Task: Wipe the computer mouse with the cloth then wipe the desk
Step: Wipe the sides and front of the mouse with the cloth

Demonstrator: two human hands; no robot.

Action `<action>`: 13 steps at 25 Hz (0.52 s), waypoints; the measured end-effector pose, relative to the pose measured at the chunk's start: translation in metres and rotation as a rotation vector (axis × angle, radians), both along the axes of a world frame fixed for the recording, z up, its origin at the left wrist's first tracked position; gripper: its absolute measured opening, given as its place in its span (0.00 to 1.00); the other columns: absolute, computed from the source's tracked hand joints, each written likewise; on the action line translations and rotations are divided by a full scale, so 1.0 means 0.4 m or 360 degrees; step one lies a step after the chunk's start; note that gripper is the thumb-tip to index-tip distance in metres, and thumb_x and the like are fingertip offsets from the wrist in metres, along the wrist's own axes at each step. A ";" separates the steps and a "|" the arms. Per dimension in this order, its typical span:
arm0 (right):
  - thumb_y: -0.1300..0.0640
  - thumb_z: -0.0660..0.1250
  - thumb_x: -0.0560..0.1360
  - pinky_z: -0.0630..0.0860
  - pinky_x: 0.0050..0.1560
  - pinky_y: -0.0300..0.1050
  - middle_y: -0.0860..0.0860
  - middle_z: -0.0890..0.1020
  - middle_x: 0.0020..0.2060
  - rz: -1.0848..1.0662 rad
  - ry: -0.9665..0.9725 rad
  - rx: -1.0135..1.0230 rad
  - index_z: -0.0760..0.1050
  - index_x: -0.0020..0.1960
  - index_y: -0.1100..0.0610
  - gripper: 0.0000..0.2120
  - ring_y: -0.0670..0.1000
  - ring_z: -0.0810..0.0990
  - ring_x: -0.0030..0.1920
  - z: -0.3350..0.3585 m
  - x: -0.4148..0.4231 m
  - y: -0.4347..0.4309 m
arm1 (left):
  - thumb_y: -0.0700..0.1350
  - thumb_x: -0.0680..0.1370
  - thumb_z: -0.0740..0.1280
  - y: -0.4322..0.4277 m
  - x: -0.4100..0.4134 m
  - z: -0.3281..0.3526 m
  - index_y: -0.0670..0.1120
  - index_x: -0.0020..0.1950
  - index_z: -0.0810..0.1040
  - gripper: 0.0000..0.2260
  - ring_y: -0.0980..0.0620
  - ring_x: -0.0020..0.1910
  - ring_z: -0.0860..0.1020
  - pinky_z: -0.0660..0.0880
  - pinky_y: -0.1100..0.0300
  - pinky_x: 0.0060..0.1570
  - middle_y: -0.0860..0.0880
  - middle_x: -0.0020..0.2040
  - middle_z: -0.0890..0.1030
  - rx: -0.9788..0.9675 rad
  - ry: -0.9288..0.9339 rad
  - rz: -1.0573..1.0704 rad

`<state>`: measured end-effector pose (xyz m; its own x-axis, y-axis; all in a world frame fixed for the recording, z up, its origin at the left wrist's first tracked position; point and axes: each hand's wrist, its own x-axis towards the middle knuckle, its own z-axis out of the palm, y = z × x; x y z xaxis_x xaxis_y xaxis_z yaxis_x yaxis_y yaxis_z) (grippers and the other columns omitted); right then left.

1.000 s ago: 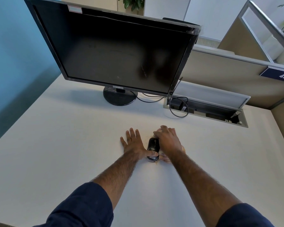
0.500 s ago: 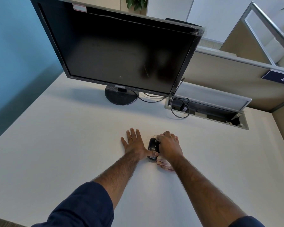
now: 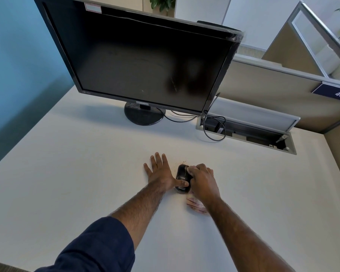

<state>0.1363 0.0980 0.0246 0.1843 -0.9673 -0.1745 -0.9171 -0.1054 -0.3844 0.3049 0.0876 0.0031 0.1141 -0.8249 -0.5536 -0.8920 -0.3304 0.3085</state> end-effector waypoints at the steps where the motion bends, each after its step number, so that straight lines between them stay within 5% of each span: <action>1: 0.64 0.59 0.71 0.73 0.61 0.54 0.52 0.76 0.58 0.0007 -0.0015 0.0010 0.77 0.64 0.50 0.25 0.56 0.70 0.58 -0.002 -0.006 0.004 | 0.79 0.62 0.68 0.000 0.000 0.002 0.44 0.81 0.30 0.68 0.40 0.79 0.30 0.32 0.35 0.74 0.41 0.80 0.28 0.0001 0.0004 -0.0001; 13: 0.54 0.68 0.78 0.77 0.47 0.47 0.46 0.80 0.47 0.0166 -0.0223 0.0007 0.84 0.52 0.48 0.07 0.48 0.79 0.48 0.024 -0.086 0.011 | 0.79 0.62 0.69 0.000 0.000 0.013 0.45 0.81 0.31 0.68 0.40 0.80 0.30 0.33 0.35 0.74 0.41 0.80 0.29 0.0021 -0.0022 -0.0003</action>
